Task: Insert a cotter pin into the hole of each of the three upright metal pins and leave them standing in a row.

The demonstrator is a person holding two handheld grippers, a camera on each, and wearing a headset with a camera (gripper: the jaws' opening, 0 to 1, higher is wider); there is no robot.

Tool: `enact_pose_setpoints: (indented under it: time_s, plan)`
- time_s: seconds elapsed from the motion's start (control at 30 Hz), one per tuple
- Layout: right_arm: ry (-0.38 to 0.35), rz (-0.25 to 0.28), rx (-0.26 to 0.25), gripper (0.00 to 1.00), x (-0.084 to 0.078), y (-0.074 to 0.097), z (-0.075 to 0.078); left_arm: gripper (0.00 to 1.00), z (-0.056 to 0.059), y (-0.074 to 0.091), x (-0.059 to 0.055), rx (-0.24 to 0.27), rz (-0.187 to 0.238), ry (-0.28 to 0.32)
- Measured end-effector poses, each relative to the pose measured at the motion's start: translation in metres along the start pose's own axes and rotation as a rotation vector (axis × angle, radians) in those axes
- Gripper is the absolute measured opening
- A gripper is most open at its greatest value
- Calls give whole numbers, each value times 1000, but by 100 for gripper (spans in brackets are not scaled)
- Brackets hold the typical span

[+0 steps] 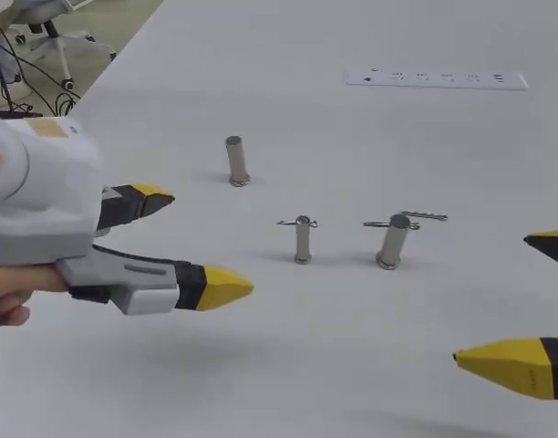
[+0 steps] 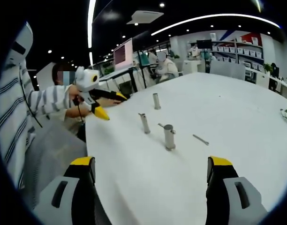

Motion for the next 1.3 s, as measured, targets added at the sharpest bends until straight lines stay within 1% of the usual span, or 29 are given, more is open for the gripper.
enact_pose_setpoints:
  time_s: [0.13, 0.27, 0.43, 0.63, 0.73, 0.87, 0.97, 1.17, 1.23, 1.3]
  plan:
    - [-4, -1, -4, 100, -1, 2, -1, 83, -9, -3, 7, 4, 16, 2]
    - [-6, -5, -8, 100, -2, 2, -1, 79, -21, -6, 12, 26, 21, -4]
    - [-12, -6, -16, 100, -3, 4, -2, 73, -35, -11, 15, 53, 25, 10]
    - [-24, -13, -30, 100, -5, 7, -1, 68, -49, -17, 16, 88, 15, 20]
    - [-30, -14, -34, 100, -6, 8, -2, 66, -53, -20, 17, 94, 15, 26]
    - [-33, -16, -40, 100, -6, 8, -2, 62, -61, -26, 18, 117, 10, 32]
    - [-35, -12, -46, 100, -5, 9, -2, 56, -66, -30, 21, 123, 28, 51]
    - [-40, -10, -60, 100, -5, 12, 0, 52, -74, -41, 25, 137, 46, 66]
    - [-44, -9, -64, 100, -5, 13, 0, 49, -75, -44, 27, 139, 44, 67]
    - [-47, -7, -68, 100, -5, 14, 0, 47, -77, -48, 28, 148, 34, 56]
Point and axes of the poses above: the centre of the closed fingertips' face, and the gripper's own axes: y roughly backward along the fingers, z roughly to its right, x roughly out of its top, the point moved 8 cm from there along y, roughly backward along the fingers, and after that the axes turned 2 degrees about -x, right-handed, at the moved point
